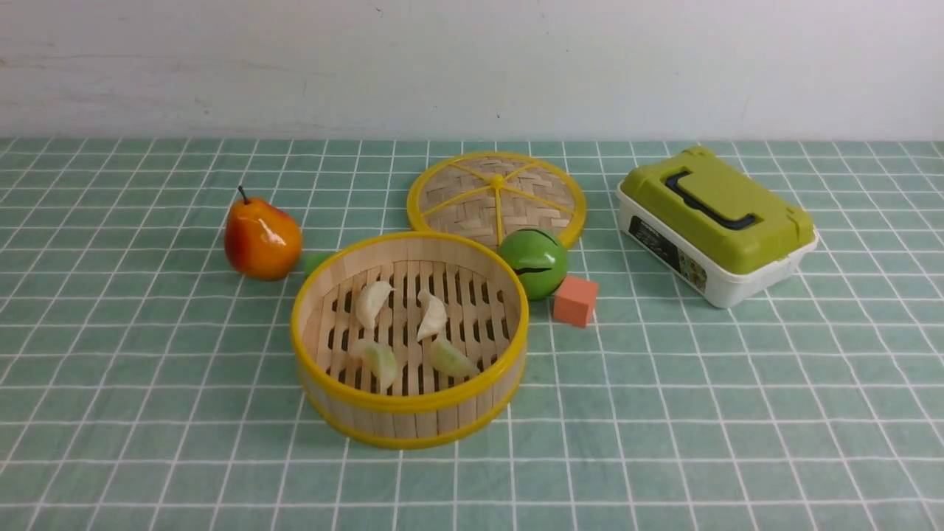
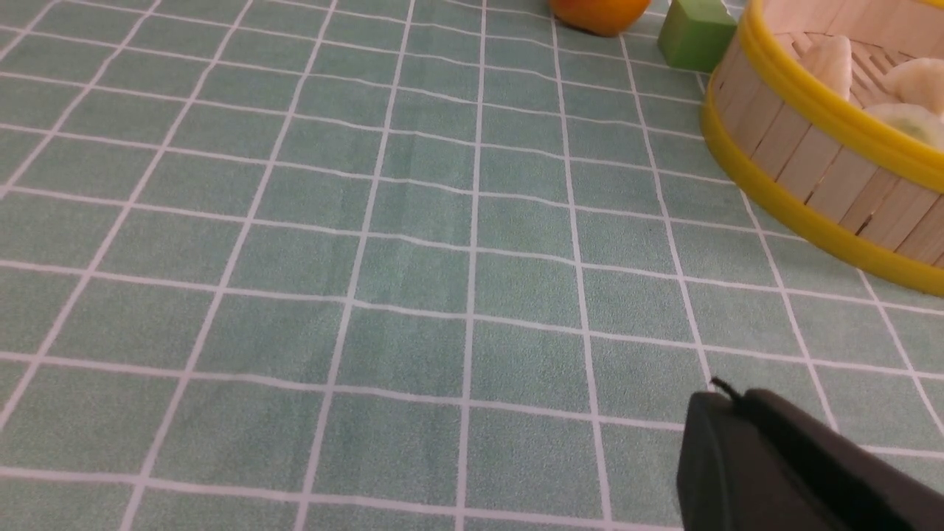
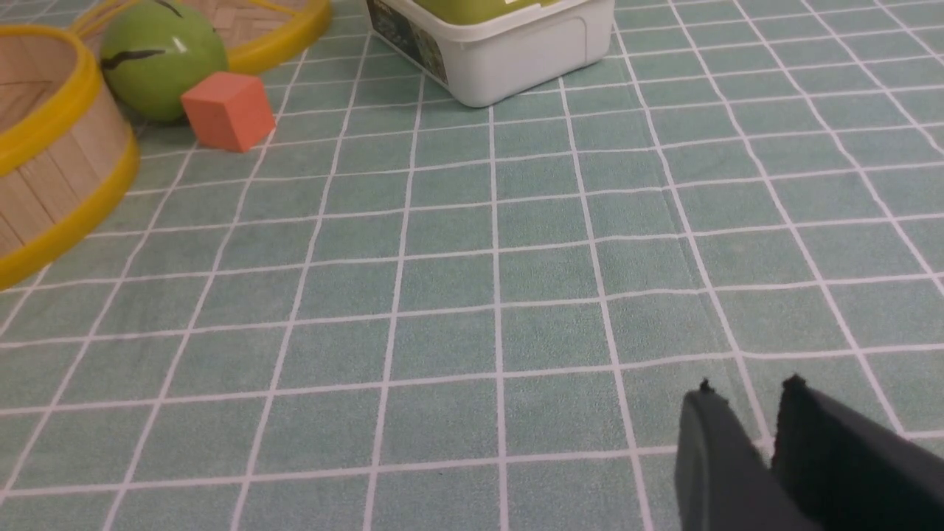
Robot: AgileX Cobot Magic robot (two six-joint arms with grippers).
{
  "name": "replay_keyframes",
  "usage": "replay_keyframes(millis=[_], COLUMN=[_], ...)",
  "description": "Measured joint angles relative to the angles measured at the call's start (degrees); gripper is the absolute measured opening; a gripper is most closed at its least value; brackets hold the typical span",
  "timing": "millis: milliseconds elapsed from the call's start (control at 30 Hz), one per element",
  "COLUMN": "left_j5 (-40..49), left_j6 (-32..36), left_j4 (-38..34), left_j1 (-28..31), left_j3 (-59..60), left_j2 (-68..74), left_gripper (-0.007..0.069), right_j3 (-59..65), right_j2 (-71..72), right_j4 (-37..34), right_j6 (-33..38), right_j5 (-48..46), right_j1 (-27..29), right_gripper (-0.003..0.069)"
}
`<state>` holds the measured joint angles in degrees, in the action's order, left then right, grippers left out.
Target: Put the dumplings into the steamer on the table with the blue tablecloth.
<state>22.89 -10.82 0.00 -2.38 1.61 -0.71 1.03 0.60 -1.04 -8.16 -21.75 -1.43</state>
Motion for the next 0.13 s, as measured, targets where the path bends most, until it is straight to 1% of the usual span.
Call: replay_keyframes(millis=[133], left_j5=[0.00], left_j6=[0.00], left_j4=[0.00], left_j1=[0.00], left_j3=[0.00], left_j2=[0.00], left_gripper=[0.0016], right_j3=[0.00], right_j2=[0.00], right_j4=[0.00], right_j6=[0.00], right_j5=[0.00], right_j1=[0.00], right_gripper=[0.0136])
